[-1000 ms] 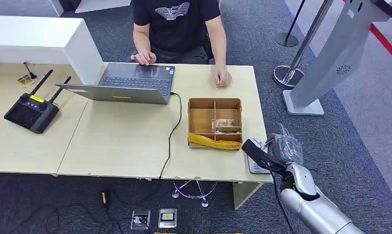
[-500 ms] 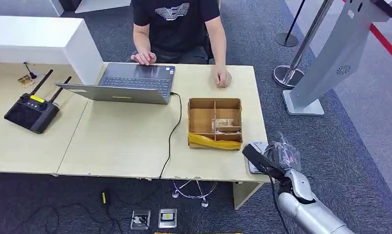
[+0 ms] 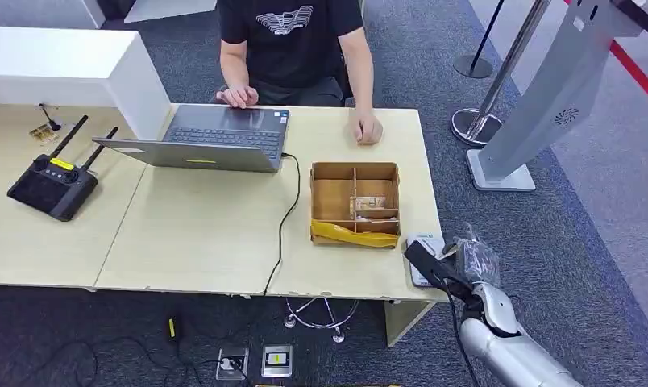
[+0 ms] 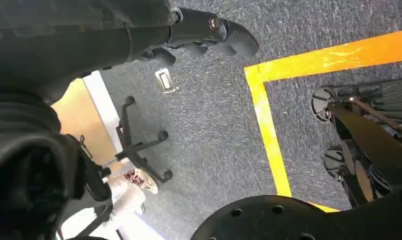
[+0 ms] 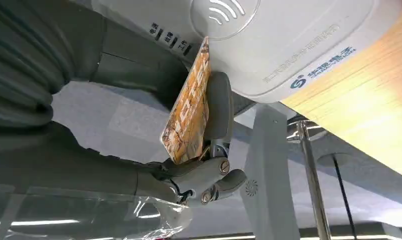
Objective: Pass the card to the sensor for recognition and then transmit it.
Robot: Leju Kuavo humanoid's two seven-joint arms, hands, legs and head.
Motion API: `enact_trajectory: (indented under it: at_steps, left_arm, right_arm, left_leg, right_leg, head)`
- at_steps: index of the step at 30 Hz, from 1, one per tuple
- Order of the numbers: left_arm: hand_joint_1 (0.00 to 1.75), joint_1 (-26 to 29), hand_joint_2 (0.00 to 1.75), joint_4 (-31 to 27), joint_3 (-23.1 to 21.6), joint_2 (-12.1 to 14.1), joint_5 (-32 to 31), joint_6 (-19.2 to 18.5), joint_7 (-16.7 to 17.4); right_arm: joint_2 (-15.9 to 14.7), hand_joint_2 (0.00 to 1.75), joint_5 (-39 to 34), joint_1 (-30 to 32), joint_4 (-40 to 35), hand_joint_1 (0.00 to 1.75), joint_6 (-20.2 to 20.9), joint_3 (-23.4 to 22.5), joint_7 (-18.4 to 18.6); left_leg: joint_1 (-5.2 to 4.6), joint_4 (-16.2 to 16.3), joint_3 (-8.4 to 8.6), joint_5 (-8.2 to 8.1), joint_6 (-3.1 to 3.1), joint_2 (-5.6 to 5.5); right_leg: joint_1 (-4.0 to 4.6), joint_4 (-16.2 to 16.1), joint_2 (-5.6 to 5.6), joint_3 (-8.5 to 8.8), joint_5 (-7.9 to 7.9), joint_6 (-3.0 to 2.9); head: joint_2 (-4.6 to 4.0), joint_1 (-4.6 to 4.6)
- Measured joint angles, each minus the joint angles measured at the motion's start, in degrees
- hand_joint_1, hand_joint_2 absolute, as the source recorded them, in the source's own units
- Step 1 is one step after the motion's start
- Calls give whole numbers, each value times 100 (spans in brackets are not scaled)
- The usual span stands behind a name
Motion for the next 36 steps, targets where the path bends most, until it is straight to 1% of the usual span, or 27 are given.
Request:
enact_trajectory:
  at_steps: [5,10,14,18,25,29,31,36]
  left_arm:
    - [0,0,0,0,0,2,-2,0,-9]
    - [0,-1,0,0,-17,0,-30,0,-9]
    - [0,-9,0,0,-22,0,-39,0,-9]
    - [0,-23,0,0,-39,-7,-48,0,-9]
    - [0,-81,0,0,-120,-13,-131,0,39]
    - [0,-111,0,0,-127,-31,-148,0,39]
    - [0,-133,0,0,-138,-42,-148,0,39]
    - [0,-192,0,0,-162,-68,-164,0,66]
  right_arm:
    - [33,175,166,-64,9,175,24,-35,24]
    - [37,175,350,-278,-105,175,92,-57,116]
    - [-20,175,562,-511,-417,175,352,-127,262]
    - [-90,175,691,-765,-736,175,518,-188,345]
    - [-149,175,920,-1266,-1252,175,911,-184,529]
    - [-77,175,984,-1506,-1342,175,1056,-149,503]
    - [-24,175,990,-1593,-1342,175,1065,-105,427]
    - [232,175,986,-1787,-1287,175,1056,-2,264]
  left_leg:
    - [0,0,-3,2,0,0]
    - [0,0,-2,3,-1,0]
    - [0,0,-3,3,-1,4]
    - [0,0,-2,4,-1,7]
    - [0,0,-4,6,-2,7]
    - [0,0,-5,7,-2,6]
    - [0,0,-6,7,-2,6]
    - [0,0,-7,8,-2,6]
  right_leg:
    - [0,0,-2,0,2,1]
    - [0,1,2,-2,4,2]
    - [0,1,1,-4,5,2]
    - [0,1,3,-4,5,2]
    - [0,2,4,-5,6,1]
    - [0,3,4,-4,7,1]
    - [0,4,3,-3,7,1]
    - [0,5,2,-5,6,1]
  head:
    - [0,0]
    - [0,0]
    - [0,0]
    - [0,0]
    - [0,-2]
    - [0,0]
    - [0,0]
    - [0,0]
